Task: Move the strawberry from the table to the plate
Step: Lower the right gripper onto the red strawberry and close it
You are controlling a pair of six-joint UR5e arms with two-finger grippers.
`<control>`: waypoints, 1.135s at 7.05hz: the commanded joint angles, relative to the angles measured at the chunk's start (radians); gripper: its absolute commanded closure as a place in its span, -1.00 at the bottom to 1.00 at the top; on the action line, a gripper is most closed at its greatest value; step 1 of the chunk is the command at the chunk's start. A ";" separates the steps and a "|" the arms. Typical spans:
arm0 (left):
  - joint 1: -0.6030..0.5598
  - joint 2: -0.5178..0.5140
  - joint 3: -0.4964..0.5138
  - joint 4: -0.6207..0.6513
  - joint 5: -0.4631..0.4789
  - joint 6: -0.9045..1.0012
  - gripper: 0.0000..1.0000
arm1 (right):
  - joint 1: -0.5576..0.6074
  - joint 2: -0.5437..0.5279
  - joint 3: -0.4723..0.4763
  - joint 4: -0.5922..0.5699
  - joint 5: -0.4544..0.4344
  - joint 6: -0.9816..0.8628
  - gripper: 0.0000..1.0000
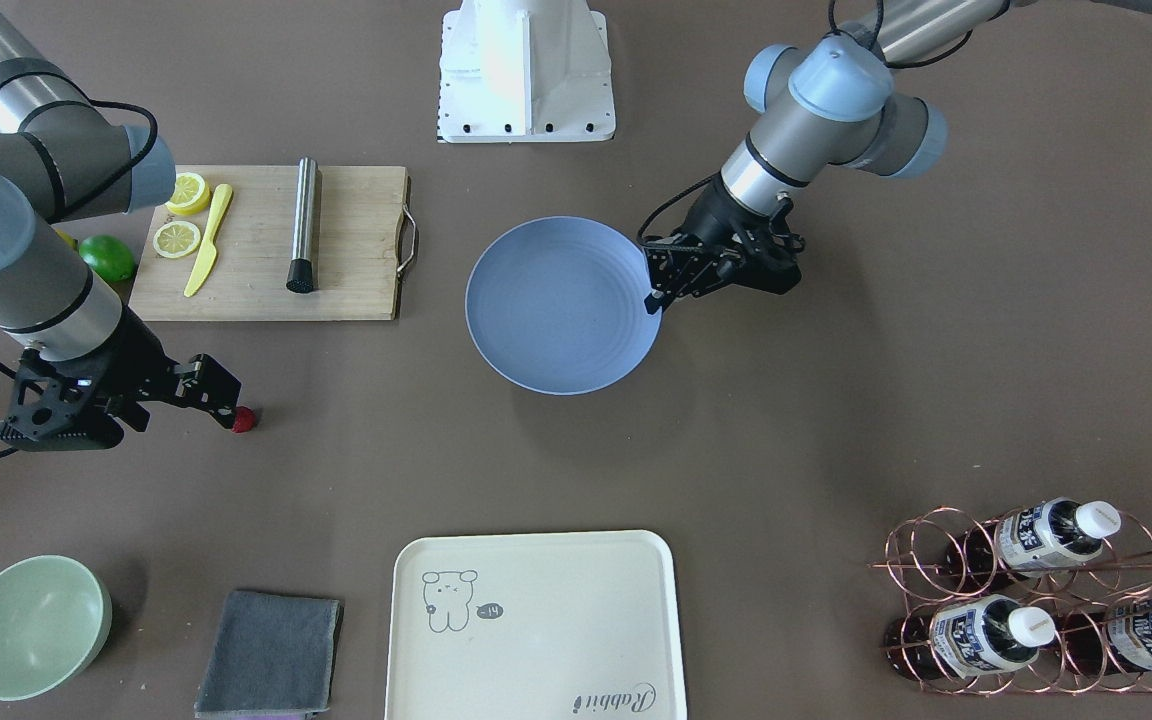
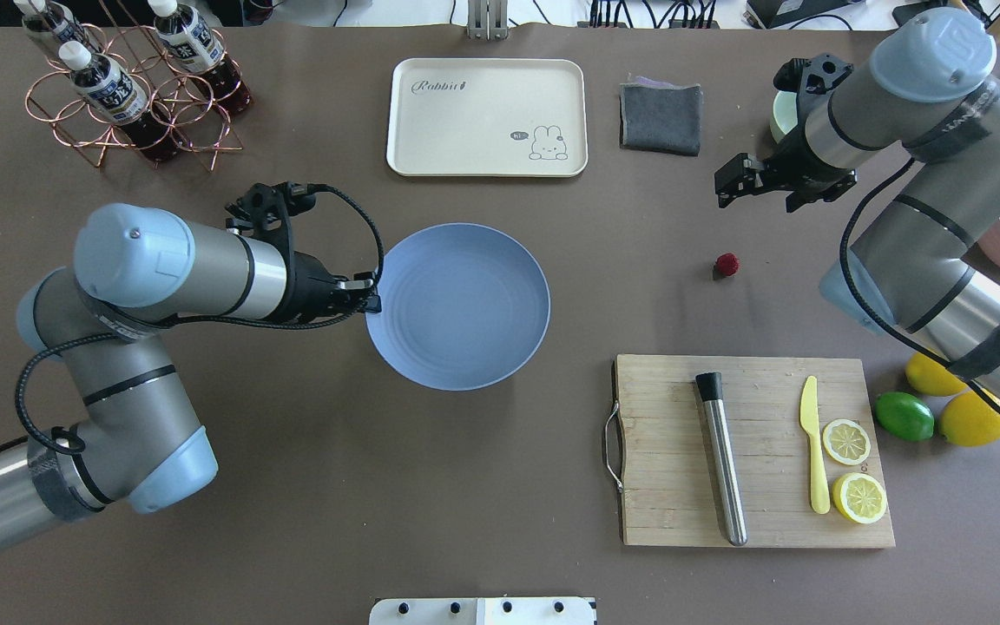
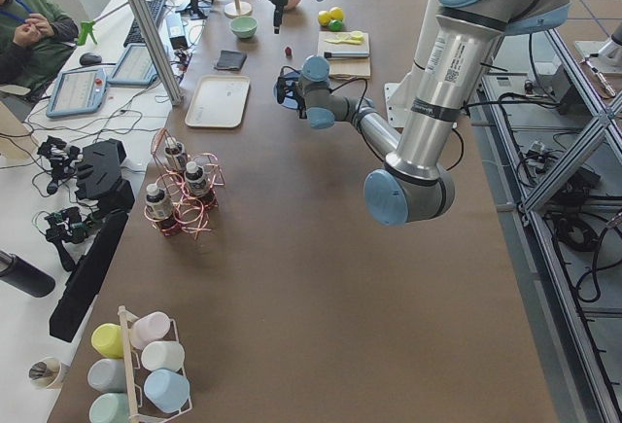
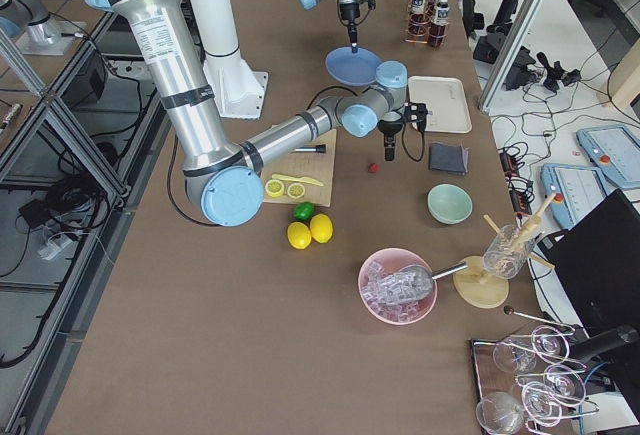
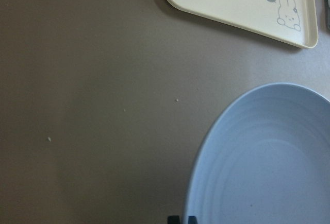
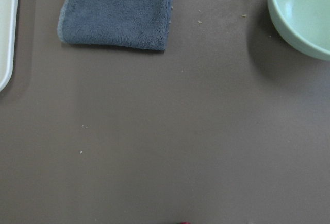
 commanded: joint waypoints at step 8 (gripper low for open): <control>0.125 -0.039 0.045 0.018 0.166 -0.009 1.00 | -0.113 -0.011 -0.073 0.010 -0.088 0.015 -1.00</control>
